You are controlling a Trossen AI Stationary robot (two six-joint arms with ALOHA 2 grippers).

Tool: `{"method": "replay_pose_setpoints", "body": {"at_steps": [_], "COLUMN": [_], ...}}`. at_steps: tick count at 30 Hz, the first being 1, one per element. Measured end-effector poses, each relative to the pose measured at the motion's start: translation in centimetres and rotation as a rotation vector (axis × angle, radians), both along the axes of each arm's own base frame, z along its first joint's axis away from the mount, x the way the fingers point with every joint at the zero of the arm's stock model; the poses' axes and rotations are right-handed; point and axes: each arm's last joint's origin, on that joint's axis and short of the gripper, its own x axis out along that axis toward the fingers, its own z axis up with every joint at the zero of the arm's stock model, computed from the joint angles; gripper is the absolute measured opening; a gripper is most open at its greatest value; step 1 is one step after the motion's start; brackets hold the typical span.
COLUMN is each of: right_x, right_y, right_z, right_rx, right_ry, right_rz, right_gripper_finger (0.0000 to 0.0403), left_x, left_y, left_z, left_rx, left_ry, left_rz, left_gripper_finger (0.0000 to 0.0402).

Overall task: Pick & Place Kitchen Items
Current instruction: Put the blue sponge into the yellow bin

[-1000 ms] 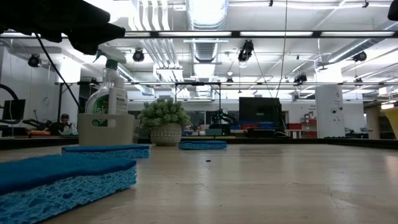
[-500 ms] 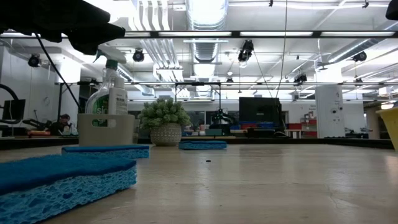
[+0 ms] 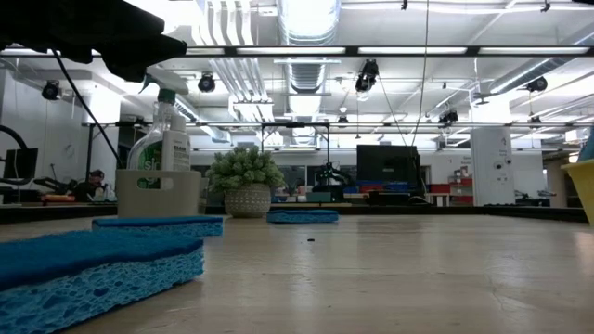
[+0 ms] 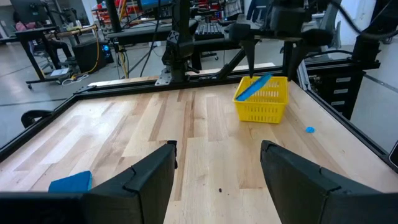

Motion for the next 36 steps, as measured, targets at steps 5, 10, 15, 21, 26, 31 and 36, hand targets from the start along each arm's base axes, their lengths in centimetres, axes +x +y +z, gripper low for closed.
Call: {"method": "replay_pose_setpoints", "body": {"at_steps": [5, 10, 15, 21, 26, 31, 36], "right_x": [0.3, 0.1, 0.0, -0.3, -0.4, 0.0, 0.1], "right_y": [0.4, 0.2, 0.0, -0.3, -0.3, 0.0, 0.3], "right_z": [0.7, 0.2, -0.2, -1.0, -2.4, -3.9, -5.0], "right_rx": [0.002, -0.013, -0.03, -0.063, -0.078, -0.082, -0.095], "right_ry": [-0.039, -0.029, -0.02, 0.0, 0.055, 0.117, 0.163], "right_rz": [0.038, 0.053, 0.053, 0.062, 0.063, 0.058, 0.074], "right_gripper_finger": [0.0363, 0.0316, 0.0202, 0.0037, 0.0025, 0.0022, 0.0044], "left_x": [0.0, 0.0, 0.0, 0.0, 0.0, 0.0, 0.0], "left_y": [0.0, 0.0, 0.0, 0.0, 0.0, 0.0, 0.0], "left_z": [-0.1, -0.1, -0.1, -0.1, -0.1, -0.1, -0.1], "left_rx": [0.006, 0.007, 0.007, 0.007, 0.006, 0.004, 0.001], "left_ry": [0.005, 0.006, 0.007, 0.007, 0.007, 0.007, 0.007], "left_rz": [0.0, 0.0, 0.0, 0.0, 0.0, 0.0, 0.0], "left_gripper_finger": [0.0236, 0.0236, 0.0236, 0.0236, 0.0236, 0.0236, 0.0236]}}
